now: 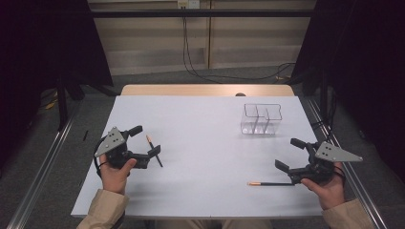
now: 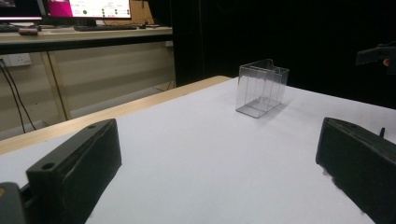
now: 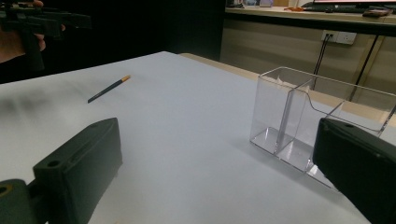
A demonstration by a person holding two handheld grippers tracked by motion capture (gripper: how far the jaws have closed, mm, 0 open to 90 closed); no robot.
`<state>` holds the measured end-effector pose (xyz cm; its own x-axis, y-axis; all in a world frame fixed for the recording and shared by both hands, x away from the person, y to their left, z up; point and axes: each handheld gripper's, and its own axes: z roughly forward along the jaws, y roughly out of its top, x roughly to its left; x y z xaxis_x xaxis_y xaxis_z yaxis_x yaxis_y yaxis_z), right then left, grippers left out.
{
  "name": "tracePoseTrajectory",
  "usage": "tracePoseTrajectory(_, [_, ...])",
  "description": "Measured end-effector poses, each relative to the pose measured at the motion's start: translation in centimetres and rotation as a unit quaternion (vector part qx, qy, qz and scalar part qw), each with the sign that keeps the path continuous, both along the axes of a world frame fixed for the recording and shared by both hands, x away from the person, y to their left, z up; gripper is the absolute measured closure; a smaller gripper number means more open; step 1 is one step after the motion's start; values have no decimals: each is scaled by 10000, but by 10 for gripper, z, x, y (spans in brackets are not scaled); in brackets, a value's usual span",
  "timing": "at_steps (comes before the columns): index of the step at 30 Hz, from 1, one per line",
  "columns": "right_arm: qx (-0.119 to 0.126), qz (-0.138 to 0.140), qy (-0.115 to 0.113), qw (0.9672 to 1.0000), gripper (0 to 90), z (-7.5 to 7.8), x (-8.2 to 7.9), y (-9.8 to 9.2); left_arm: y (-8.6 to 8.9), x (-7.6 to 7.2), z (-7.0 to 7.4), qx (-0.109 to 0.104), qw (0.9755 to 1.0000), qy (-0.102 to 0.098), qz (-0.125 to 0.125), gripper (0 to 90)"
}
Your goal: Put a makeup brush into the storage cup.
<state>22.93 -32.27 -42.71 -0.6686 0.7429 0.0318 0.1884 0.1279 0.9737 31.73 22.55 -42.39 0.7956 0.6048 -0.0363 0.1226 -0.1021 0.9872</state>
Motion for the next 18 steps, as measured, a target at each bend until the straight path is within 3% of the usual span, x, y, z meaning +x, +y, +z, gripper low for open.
tracePoseTrajectory(12, [21,-2,0,10000,7,0,0,0,-13,14,-1,29,10000,-62,28,0])
tracePoseTrajectory(18, [20,11,-5,10000,7,0,0,1,-13,21,-4,-18,9998,46,168,0])
